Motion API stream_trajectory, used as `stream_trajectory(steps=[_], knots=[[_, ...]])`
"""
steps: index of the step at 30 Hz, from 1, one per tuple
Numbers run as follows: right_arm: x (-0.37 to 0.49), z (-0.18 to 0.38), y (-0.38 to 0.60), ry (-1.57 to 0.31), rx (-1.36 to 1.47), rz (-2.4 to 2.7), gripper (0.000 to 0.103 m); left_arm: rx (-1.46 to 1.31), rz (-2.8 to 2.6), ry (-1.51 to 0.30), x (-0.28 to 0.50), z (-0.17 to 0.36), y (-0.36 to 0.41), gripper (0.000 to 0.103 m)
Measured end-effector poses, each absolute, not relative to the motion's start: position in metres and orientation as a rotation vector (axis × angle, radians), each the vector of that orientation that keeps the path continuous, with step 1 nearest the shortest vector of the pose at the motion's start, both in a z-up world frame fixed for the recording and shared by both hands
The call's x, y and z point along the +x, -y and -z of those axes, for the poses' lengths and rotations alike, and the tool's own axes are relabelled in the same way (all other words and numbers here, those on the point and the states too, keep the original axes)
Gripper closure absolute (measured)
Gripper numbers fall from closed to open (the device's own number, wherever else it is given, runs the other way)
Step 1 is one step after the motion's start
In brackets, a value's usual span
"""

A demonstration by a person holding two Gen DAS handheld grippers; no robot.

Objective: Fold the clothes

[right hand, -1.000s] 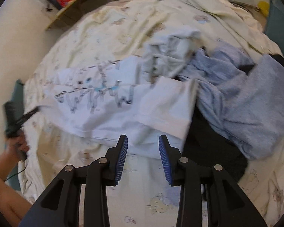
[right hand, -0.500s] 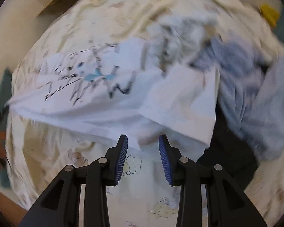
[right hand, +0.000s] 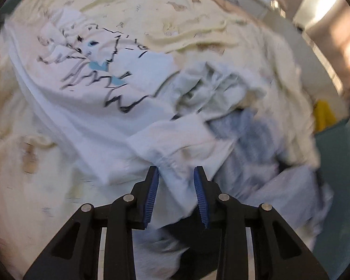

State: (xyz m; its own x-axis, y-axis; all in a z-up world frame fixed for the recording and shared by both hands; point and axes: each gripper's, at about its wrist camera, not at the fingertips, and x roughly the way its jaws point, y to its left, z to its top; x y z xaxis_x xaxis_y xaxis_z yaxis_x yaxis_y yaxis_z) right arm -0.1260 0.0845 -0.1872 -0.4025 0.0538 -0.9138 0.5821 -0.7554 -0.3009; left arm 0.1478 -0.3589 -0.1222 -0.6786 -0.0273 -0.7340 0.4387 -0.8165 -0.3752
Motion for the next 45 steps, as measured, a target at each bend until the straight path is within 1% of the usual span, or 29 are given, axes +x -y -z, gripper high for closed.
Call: stream_trajectory(steps=[2,6,8,9,11,13,16,18,19,21,26,29,32,35,38,41,42,43,44,45], knots=[[-0.128,0.187,-0.081,-0.920,1.459,2.198,0.068,1.107,2.534,-0.774,0.142,0.123,0.361,0.100],[-0.140,0.188,-0.078,-0.965,1.435,2.193,0.068,1.134,2.521,-0.734,0.129,0.127,0.366,0.100],[-0.148,0.188,-0.075,-1.018,1.408,2.211,0.096,1.139,2.499,-0.699,0.122,0.130,0.370,0.100],[-0.153,0.184,-0.077,-1.008,1.398,2.238,0.101,1.143,2.480,-0.683,0.118,0.132,0.373,0.100],[-0.162,0.171,-0.085,-0.888,1.389,2.299,0.101,1.152,2.431,-0.656,0.111,0.138,0.380,0.100],[-0.173,0.150,-0.103,-0.666,1.386,2.389,0.101,1.159,2.381,-0.629,0.104,0.143,0.386,0.100],[-0.189,0.123,-0.142,-0.267,1.407,2.503,0.101,1.174,2.326,-0.559,0.093,0.152,0.393,0.100],[-0.193,0.117,-0.167,-0.098,1.445,2.554,0.101,1.187,2.290,-0.549,0.087,0.161,0.401,0.100],[-0.196,0.118,-0.178,-0.044,1.475,2.572,0.101,1.199,2.279,-0.560,0.085,0.165,0.405,0.100],[-0.199,0.125,-0.194,0.014,1.541,2.586,0.101,1.222,2.257,-0.585,0.081,0.174,0.411,0.100],[-0.195,0.137,-0.213,0.085,1.628,2.595,0.101,1.273,2.262,-0.526,0.074,0.180,0.407,0.100],[-0.187,0.137,-0.221,0.146,1.605,2.585,0.101,1.267,2.273,-0.531,0.072,0.176,0.405,0.100],[-0.178,0.131,-0.225,0.283,1.520,2.469,0.101,1.260,2.278,-0.528,0.072,0.171,0.404,0.099],[-0.175,0.139,-0.221,0.356,1.564,2.336,0.100,1.308,2.270,-0.517,0.073,0.179,0.402,0.099],[-0.176,0.156,-0.218,0.337,1.647,2.324,0.096,1.358,2.262,-0.504,0.073,0.186,0.400,0.099],[-0.180,0.174,-0.218,0.167,1.751,2.352,0.095,1.355,2.251,-0.521,0.079,0.191,0.397,0.099],[-0.180,0.176,-0.219,0.102,1.770,2.367,0.084,1.353,2.251,-0.534,0.081,0.192,0.395,0.099],[-0.179,0.177,-0.221,0.057,1.776,2.384,0.070,1.354,2.260,-0.546,0.082,0.193,0.393,0.099],[-0.175,0.175,-0.223,0.032,1.760,2.399,0.067,1.355,2.271,-0.547,0.083,0.193,0.390,0.099],[-0.170,0.173,-0.224,0.006,1.736,2.413,0.048,1.356,2.285,-0.545,0.082,0.192,0.387,0.099]])
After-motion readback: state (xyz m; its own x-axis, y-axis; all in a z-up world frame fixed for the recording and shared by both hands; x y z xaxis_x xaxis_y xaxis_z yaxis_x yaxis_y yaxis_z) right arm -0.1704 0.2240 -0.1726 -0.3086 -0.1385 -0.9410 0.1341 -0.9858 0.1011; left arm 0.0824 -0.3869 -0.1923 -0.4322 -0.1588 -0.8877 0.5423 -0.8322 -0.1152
